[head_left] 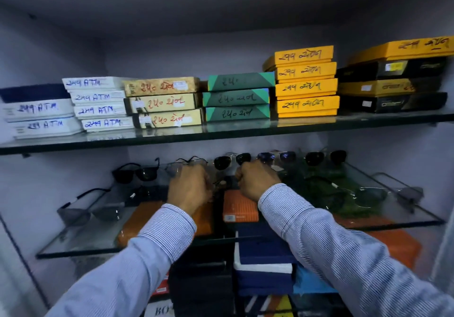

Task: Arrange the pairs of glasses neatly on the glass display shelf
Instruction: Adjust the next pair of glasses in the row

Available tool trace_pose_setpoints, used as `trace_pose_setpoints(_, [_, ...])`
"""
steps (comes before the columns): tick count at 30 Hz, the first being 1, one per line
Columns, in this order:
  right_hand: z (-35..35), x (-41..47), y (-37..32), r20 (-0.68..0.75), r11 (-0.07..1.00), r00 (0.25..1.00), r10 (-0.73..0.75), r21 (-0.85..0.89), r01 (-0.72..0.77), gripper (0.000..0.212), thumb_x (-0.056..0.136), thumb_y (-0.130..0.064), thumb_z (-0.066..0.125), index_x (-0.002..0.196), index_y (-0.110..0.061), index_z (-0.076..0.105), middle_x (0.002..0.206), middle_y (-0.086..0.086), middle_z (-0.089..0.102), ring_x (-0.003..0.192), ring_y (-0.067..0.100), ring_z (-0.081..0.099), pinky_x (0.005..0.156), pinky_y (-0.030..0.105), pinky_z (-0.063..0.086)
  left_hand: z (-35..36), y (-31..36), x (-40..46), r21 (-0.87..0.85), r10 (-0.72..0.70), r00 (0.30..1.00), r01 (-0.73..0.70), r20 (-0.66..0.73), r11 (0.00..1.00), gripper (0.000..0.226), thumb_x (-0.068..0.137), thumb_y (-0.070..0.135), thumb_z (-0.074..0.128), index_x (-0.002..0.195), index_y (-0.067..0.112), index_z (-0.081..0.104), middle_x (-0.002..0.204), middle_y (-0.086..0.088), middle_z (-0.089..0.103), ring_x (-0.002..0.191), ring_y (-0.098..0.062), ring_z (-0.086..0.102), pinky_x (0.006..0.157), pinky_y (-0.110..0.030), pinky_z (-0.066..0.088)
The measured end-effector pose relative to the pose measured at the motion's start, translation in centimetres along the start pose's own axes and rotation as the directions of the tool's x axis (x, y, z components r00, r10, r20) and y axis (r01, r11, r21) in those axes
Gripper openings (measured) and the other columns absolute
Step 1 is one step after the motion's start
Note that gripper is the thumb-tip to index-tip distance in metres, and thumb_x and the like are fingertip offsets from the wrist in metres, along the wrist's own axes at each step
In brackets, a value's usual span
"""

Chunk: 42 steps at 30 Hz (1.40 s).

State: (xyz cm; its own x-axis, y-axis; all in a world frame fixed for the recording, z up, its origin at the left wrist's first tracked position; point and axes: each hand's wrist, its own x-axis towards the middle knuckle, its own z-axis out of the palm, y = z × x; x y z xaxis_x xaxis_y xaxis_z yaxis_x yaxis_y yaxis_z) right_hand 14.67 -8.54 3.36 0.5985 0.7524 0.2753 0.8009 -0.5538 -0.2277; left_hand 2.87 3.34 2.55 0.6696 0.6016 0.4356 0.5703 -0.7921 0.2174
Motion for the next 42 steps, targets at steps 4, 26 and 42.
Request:
trace_pose_setpoints(4, [1.6, 1.4, -1.4, 0.070, 0.997, 0.998, 0.003, -0.080, 0.003, 0.032, 0.098, -0.009, 0.055, 0.127, -0.007, 0.068, 0.127, 0.017, 0.068, 0.112, 0.035, 0.068, 0.094, 0.045, 0.058, 0.9, -0.3, 0.0, 0.088, 0.022, 0.998, -0.017, -0.055, 0.996, 0.028, 0.085, 0.034, 0.077, 0.104, 0.014, 0.078, 0.106, -0.012, 0.076, 0.101, -0.032, 0.073, 0.081, -0.041, 0.058])
trace_pose_setpoints(26, [-0.3, 0.6, -0.2, -0.001, 0.998, 1.000, -0.024, 0.061, 0.024, 0.031, 0.094, -0.024, 0.066, 0.125, -0.024, 0.070, 0.124, 0.013, 0.068, 0.107, 0.031, 0.068, 0.093, 0.039, 0.055, -0.8, -2.3, -0.8, -0.345, 0.095, 0.995, -0.096, -0.020, 0.934, 0.010, 0.085, 0.009, 0.079, 0.090, 0.018, 0.081, 0.068, 0.019, 0.062, 0.064, 0.009, 0.058, 0.068, -0.005, 0.053])
trace_pose_setpoints(42, [-3.2, -1.1, 3.5, 0.059, 0.940, 0.949, 0.311, 0.128, -0.316, 0.035, 0.079, -0.017, 0.078, 0.109, 0.001, 0.074, 0.103, 0.014, 0.073, 0.094, 0.028, 0.071, 0.085, 0.034, 0.061, -1.1, -1.7, -0.9, -0.318, -0.121, 0.980, 0.167, 0.158, 0.933, 0.003, 0.084, 0.016, 0.079, 0.082, 0.017, 0.079, 0.066, 0.001, 0.074, 0.056, -0.016, 0.071, 0.059, -0.031, 0.062])
